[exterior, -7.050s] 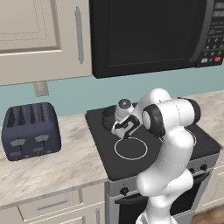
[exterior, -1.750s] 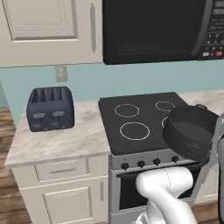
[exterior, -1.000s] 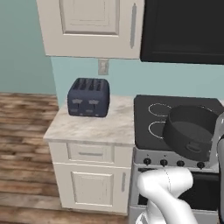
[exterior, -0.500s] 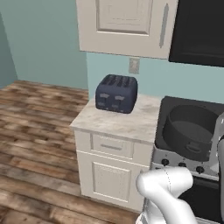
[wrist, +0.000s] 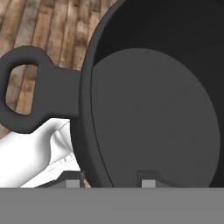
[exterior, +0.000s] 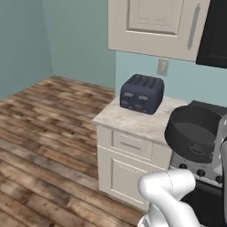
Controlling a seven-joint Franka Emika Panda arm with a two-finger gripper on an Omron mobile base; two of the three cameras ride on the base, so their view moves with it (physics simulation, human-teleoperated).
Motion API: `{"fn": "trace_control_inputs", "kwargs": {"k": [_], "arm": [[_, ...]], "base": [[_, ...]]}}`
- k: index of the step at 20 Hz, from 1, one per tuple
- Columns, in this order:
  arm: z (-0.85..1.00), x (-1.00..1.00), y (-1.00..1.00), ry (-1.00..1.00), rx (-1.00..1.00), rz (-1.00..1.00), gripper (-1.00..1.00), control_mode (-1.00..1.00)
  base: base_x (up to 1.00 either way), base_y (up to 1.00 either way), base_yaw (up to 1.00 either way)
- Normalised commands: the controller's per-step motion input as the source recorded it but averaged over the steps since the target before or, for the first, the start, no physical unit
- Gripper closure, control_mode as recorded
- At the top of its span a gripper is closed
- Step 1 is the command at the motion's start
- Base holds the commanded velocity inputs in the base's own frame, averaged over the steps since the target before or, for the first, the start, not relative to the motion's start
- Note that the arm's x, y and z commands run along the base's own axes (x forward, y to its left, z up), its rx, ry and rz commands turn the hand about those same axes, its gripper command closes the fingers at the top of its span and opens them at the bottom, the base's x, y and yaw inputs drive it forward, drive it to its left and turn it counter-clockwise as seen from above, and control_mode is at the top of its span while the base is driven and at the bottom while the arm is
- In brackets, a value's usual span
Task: Move the pot and pan from the stove into the sink.
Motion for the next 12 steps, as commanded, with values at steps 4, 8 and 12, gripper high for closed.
{"fn": "trace_control_inputs", "kwargs": {"k": [4, 8, 12], "arm": [[0.00, 0.00, 0.00, 0.00, 0.00, 0.00, 1.00, 1.00], [0.00, 0.00, 0.00, 0.00, 0.00, 0.00, 1.00, 1.00], [0.00, 0.00, 0.00, 0.00, 0.00, 0.00, 1.00, 1.00]], "base": [[-0.17, 0.29, 0.31], [-0.22, 0.32, 0.29], [-0.24, 0.39, 0.28]]}}
